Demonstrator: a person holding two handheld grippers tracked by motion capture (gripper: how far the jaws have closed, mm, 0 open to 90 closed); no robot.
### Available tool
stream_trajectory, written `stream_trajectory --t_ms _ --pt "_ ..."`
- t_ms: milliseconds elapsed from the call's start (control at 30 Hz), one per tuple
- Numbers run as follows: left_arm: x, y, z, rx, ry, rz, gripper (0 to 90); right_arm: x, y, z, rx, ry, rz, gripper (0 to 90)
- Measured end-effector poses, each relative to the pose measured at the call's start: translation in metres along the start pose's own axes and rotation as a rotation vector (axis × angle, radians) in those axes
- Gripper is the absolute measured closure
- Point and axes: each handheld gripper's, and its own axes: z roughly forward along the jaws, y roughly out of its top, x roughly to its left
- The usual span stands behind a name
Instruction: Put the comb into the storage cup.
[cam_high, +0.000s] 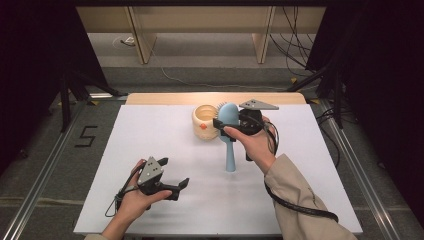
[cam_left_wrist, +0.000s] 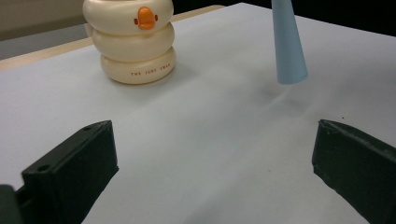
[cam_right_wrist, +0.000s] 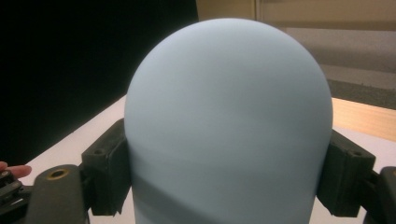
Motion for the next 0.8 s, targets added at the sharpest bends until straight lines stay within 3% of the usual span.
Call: stream_trajectory --t_ms 400,800 --pt "0.009 -0.008 -0.013 -0.008 0.039 0.004 0.0 -0.003 0.001 -0.002 -0.03 -0.017 0.002 20.5" --pt "0.014 -0.01 -0.013 -0.016 0.063 0.019 0.0 -0.009 0.007 -0.004 -0.092 -0.038 0.004 20.6"
